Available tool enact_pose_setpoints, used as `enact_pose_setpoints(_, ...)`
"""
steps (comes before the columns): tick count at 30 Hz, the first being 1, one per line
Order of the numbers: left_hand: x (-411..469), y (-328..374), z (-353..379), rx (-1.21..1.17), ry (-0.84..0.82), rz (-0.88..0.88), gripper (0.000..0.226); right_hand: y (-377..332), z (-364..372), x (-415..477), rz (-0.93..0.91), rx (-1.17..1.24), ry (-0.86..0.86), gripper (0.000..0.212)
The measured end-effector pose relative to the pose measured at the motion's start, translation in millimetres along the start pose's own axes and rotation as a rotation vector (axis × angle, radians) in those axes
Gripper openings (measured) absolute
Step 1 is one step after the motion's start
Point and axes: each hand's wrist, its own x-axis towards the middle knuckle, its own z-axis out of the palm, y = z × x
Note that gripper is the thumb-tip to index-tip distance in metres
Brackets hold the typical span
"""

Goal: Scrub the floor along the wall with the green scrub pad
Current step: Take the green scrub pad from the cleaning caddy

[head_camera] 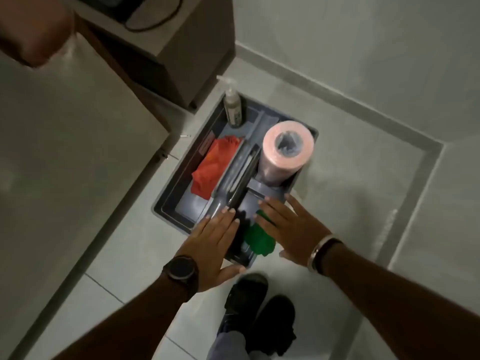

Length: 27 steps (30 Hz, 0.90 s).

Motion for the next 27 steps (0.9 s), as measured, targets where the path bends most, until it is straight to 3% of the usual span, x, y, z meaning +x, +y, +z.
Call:
enact_pose_setpoints(4, 20, -11, 28, 0.002, -0.010, 0.039, 0.106, 17, 13, 34, -0.187, -0.084, 0.011, 0.091)
enact_pose_setpoints(8, 27, -17, 43, 0.051, -0.022, 0.095, 0.108, 7, 28, 49, -0.268, -0.180, 0.037, 0.050)
enact_pose_setpoints(13, 31, -20, 55, 0.072, 0.019, 0.128, 0.109, 5, 33, 61, -0.347, -0.100, -0.173, 0.019)
enact_pose_setpoints(17, 30, -21, 53, 0.072, -0.023, 0.113, 0.109, 4, 25, 56, -0.351, -0.104, -0.218, 0.015)
enact_pose_setpoints(20, 28, -21, 44, 0.062, -0.063, 0.100, 0.109, 3, 12, 42, -0.333, -0.093, -0.136, 0.021)
enact_pose_setpoints(23, 23, -16, 33, 0.111, -0.093, 0.084, 0.106, 6, -3, 13, -0.335, -0.069, 0.053, 0.035)
enact_pose_setpoints(27, 22, 10, 6, 0.120, -0.071, 0.096, 0.103, 24, -28, -49, -0.188, 0.056, 0.189, 0.013)
